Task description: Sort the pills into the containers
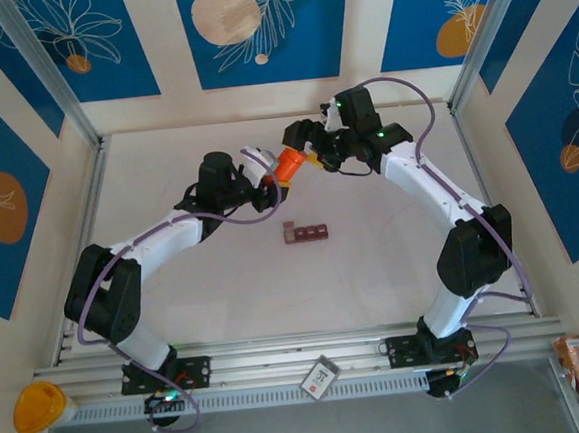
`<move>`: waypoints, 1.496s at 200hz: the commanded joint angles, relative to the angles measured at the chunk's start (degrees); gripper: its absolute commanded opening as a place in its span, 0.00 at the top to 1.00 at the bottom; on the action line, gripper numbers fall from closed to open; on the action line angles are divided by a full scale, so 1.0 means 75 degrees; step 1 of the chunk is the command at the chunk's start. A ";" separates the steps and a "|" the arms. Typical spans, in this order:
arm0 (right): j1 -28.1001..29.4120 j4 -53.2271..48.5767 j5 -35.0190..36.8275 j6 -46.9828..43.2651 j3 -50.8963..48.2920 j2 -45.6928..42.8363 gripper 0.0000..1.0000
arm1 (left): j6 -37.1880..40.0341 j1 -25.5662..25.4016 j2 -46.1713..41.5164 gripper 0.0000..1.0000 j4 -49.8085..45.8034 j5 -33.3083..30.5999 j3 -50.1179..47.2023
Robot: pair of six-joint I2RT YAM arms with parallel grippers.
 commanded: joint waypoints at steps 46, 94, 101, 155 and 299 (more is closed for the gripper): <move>0.0140 0.0015 0.0169 -0.0026 0.0136 -0.0021 0.28 | 0.0142 -0.0083 -0.0119 1.00 0.0045 -0.0031 0.0246; 0.0046 0.0728 -0.0165 -0.0184 -0.0435 -0.0267 0.55 | -0.0073 -0.0080 -0.0119 1.00 0.0150 0.0064 0.0244; -0.0004 0.0945 -0.0344 -0.0298 -0.0553 -0.0305 0.56 | -0.0118 -0.0084 -0.0141 1.00 0.0168 0.0119 0.0246; -0.0694 0.2941 -0.3233 -0.2976 -0.1419 -0.0684 0.52 | -0.0827 -0.0051 -0.0237 1.00 0.0137 0.1688 0.0441; -0.0700 0.0858 0.0304 0.0537 -0.1247 -0.1335 0.14 | -0.0037 -0.0064 -0.0188 1.00 -0.0086 0.0043 0.0339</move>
